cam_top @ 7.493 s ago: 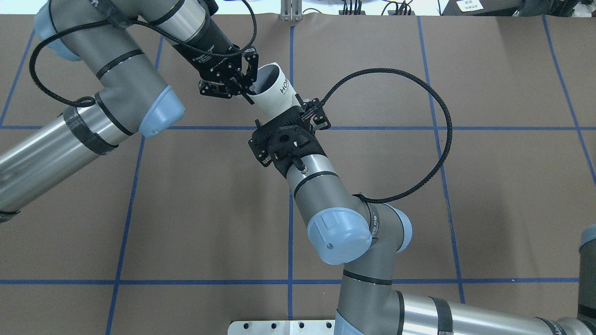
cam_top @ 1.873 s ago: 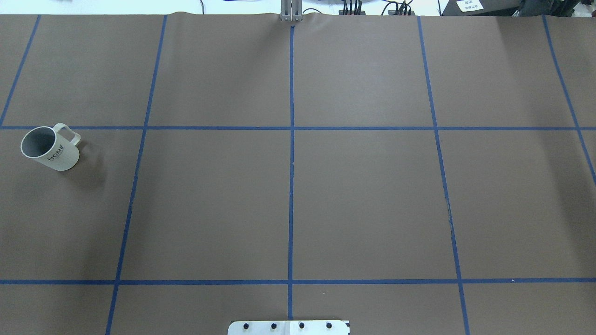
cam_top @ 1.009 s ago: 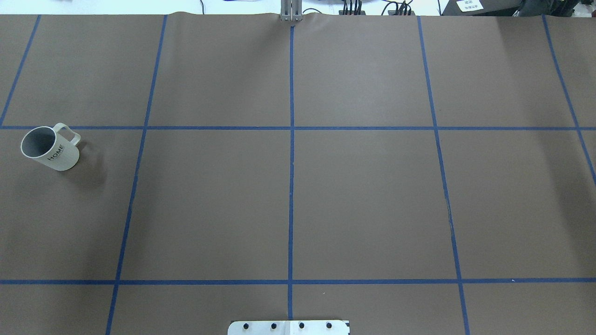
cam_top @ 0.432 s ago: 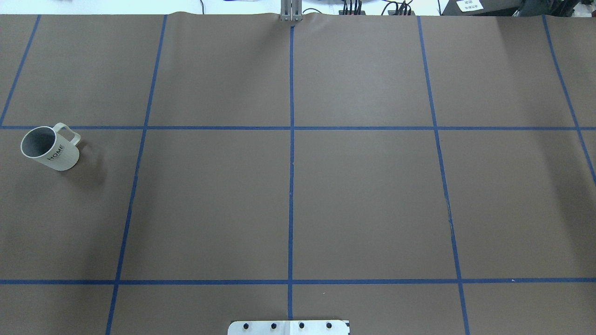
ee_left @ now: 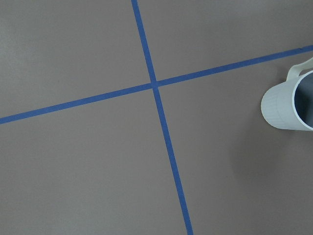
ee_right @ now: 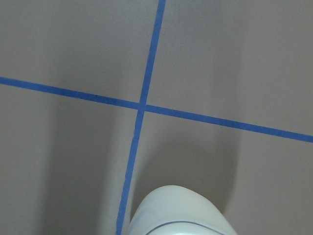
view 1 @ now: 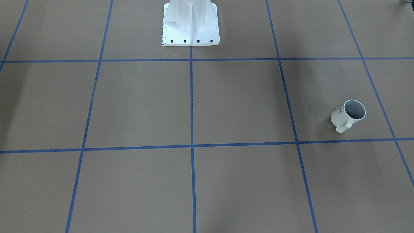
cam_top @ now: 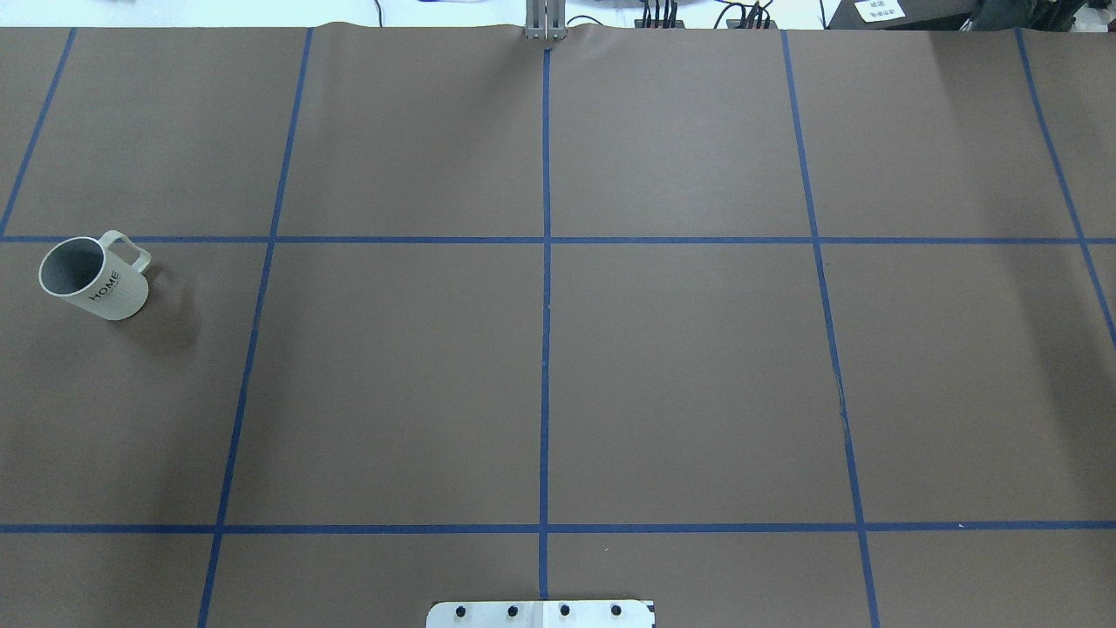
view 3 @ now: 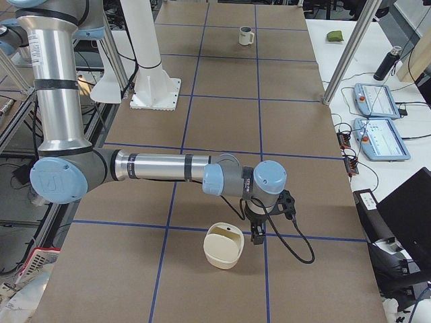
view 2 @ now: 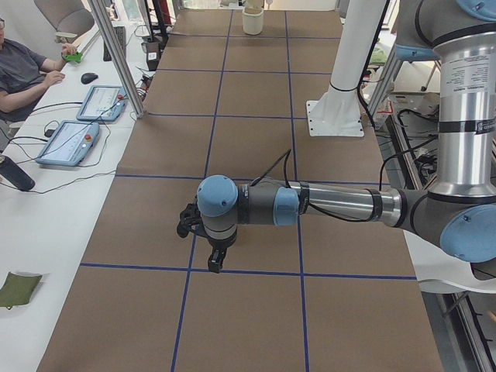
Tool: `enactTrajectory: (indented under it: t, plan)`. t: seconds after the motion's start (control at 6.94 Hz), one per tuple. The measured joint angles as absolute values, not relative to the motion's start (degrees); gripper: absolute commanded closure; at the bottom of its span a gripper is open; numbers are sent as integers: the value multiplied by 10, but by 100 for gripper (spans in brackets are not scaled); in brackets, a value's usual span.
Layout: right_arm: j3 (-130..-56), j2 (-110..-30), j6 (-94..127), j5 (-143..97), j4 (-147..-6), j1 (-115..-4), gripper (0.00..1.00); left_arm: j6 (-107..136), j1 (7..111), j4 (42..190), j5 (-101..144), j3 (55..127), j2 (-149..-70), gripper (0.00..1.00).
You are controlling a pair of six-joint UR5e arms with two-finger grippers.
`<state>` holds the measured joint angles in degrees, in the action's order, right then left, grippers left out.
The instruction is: Left arm hands cup to right arm to dump lemon
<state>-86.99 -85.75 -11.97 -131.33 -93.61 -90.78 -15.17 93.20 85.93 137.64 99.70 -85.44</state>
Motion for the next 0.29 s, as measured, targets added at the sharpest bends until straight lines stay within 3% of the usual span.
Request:
enactTrajectory:
  t: [0.29]
  plan:
    - [-870,-858,-120,-1314,-936,-907,0,-151,932,860,1376,1001,-855,0]
